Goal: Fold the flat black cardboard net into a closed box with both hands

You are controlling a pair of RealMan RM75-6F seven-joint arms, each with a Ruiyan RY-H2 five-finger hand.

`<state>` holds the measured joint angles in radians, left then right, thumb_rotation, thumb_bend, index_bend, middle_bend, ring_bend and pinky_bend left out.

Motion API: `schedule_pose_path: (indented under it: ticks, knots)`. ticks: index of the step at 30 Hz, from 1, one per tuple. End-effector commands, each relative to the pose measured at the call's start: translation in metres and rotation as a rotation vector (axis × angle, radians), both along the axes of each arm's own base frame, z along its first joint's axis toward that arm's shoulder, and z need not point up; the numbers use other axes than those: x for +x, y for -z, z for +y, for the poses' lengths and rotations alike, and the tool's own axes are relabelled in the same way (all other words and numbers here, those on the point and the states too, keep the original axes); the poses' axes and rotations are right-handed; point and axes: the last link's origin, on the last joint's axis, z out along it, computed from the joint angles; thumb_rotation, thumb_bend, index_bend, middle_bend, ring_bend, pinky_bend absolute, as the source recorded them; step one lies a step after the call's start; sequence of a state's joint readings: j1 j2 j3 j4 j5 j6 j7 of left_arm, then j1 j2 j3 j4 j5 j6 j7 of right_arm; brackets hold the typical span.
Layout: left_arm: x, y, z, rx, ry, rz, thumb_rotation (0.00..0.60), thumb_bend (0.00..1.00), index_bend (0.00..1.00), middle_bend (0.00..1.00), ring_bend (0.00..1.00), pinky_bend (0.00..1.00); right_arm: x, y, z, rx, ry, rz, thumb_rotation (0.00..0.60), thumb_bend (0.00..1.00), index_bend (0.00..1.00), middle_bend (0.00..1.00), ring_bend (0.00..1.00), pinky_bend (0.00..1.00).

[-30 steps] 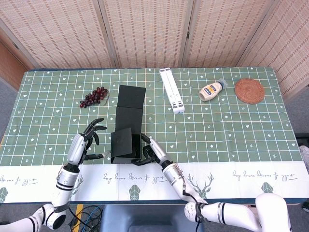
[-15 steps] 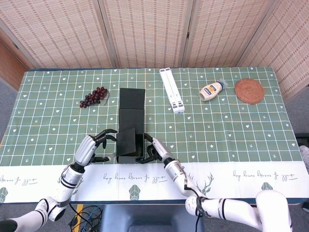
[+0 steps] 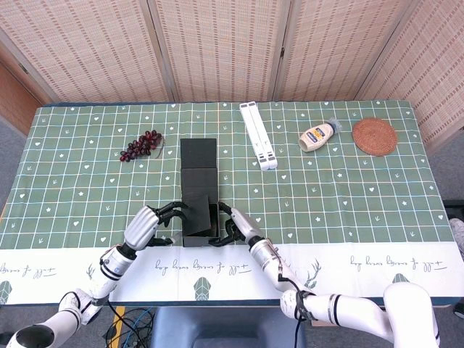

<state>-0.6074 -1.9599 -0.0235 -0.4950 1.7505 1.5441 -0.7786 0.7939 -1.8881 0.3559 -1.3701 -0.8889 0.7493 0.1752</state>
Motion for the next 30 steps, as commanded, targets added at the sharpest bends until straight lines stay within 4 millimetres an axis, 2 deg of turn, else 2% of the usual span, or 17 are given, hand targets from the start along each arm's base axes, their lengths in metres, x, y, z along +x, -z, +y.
schedule_pose_path:
  ticks: [1,14,30]
  knots:
    - [-0.0032,0.0040,-0.0008,-0.005,0.016,0.044,0.600,0.08,0.39,0.30,0.66,0.90,-0.0009,0.0020,-0.0009,-0.003,-0.009,0.020,0.600,0.37,0.23,0.40,0.80,1.00]
    - [-0.0060,0.0087,-0.0032,-0.013,0.081,0.142,0.600,0.08,0.35,0.27,0.65,0.90,-0.0020,0.0060,-0.0007,0.000,-0.037,0.062,0.600,0.44,0.23,0.39,0.80,1.00]
    - [-0.0074,0.0116,-0.0019,-0.024,0.186,0.307,0.600,0.08,0.38,0.26,0.65,0.89,-0.0061,0.0061,0.0061,0.021,-0.080,0.097,0.600,0.47,0.23,0.35,0.80,1.00]
